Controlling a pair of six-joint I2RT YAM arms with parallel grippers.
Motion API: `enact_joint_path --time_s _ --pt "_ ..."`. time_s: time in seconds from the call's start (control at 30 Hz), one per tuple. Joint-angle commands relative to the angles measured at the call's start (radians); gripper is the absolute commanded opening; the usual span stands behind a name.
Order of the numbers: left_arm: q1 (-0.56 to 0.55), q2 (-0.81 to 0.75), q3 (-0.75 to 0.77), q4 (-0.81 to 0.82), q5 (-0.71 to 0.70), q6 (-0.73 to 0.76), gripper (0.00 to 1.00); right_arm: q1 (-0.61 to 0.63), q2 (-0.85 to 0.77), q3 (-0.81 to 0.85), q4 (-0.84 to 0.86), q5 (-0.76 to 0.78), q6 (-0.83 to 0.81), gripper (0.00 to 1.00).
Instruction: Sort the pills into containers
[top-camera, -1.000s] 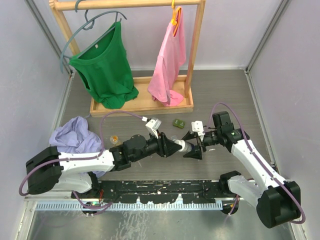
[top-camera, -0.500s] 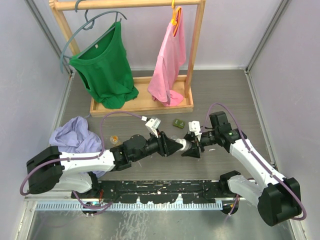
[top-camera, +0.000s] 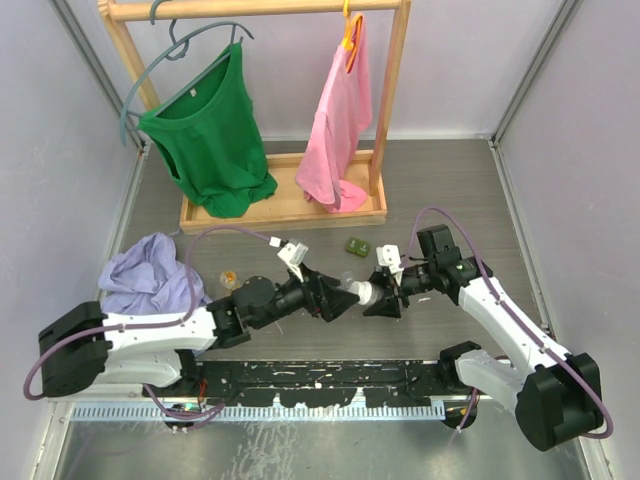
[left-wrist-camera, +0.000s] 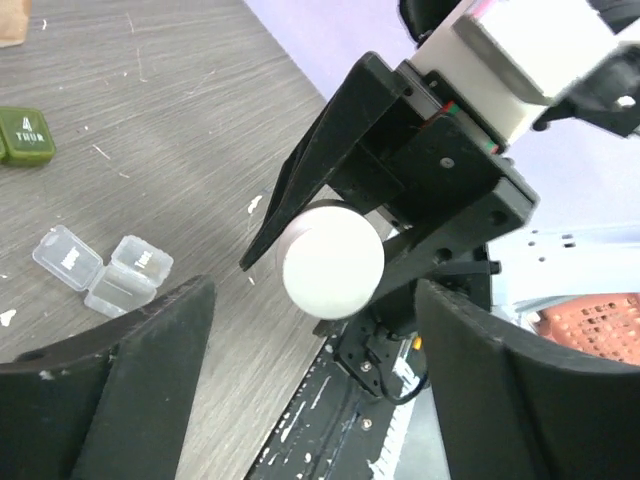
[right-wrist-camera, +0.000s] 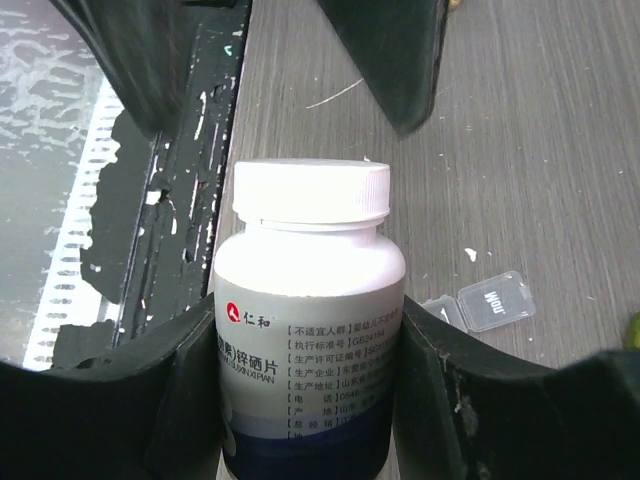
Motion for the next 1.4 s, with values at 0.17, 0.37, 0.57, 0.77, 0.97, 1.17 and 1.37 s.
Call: enact_joint_path --time_s 0.17,0.37,0.57,0.77,0.97,1.17,1.37 --pt "-0.005 -0.23 -0.142 0.142 0.19 0.454 0.98 0.005 0.05 0.076 -0.165 -0.064 -0.188 0.01" --pt "-0.011 -0.186 -0.134 0.141 0.395 0.797 0.98 0.006 0.049 0.065 -0.235 -0.079 -0.297 0.01" --pt "-0.014 -0.081 -0.067 0.135 0.393 0.938 0.98 0.006 0.05 0.062 -0.254 -0.078 -0.332 0.01" --pt "-0.013 0.008 -0.034 0.206 0.383 0.917 0.99 0.007 0.051 0.063 -0.261 -0.076 -0.343 0.01" --pt "-0.013 0.057 -0.006 0.234 0.361 0.885 0.85 0.011 0.054 0.063 -0.261 -0.073 -0.345 0.01" --pt "-0.012 0.074 -0.005 0.293 0.349 0.856 0.75 0.014 0.056 0.062 -0.262 -0.071 -0.344 0.01" --pt "-0.013 0.112 0.002 0.298 0.337 0.842 0.7 0.015 0.055 0.062 -0.261 -0.069 -0.344 0.01"
